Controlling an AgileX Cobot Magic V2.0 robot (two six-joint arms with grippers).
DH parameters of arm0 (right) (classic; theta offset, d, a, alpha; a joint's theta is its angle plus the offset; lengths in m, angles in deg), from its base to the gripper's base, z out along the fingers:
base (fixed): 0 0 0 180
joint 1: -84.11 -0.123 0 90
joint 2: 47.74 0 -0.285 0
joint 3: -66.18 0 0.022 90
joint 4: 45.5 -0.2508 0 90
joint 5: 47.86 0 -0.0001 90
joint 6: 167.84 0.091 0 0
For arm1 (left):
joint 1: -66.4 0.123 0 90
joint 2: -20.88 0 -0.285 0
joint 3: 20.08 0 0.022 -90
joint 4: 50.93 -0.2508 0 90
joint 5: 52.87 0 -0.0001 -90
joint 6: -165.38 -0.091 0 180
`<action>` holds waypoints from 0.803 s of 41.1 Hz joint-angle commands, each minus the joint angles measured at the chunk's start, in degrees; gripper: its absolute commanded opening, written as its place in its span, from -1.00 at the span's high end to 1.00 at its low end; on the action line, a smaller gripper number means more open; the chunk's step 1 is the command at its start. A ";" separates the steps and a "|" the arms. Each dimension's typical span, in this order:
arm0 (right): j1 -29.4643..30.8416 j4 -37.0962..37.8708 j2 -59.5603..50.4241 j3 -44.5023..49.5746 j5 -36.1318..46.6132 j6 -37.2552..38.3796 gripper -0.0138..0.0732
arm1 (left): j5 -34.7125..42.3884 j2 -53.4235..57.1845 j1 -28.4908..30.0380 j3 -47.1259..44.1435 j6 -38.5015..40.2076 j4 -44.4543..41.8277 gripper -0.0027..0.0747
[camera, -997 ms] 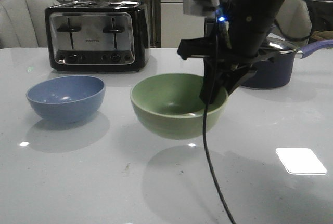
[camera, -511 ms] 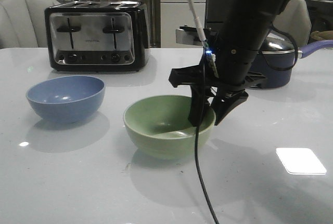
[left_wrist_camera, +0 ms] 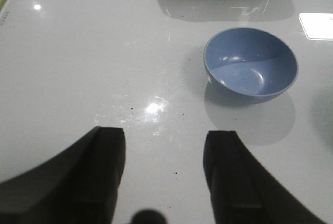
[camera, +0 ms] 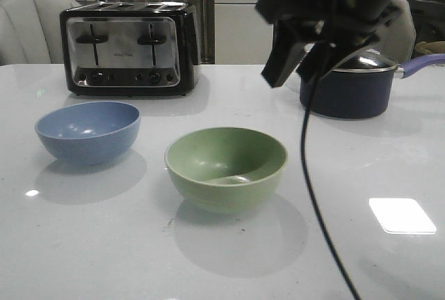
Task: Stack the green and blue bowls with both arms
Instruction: 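Open the right gripper and lift it away from the green bowl, then lower the left gripper onto the rim of the light blue bowl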
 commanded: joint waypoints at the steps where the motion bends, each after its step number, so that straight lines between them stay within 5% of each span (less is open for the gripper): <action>1: 0.00 -0.76 -10.86 3.16 4.05 -1.45 -0.30 | 4.69 -0.26 -0.24 2.10 0.11 0.39 -0.11; 17: 0.00 0.07 -36.86 17.31 0.53 -1.52 -0.30 | 6.44 -0.41 -0.24 2.10 0.11 0.28 -0.11; 33: 0.00 0.09 -44.49 20.47 -5.89 -1.52 -0.30 | 5.91 -13.22 -2.14 6.13 -4.79 4.57 -0.12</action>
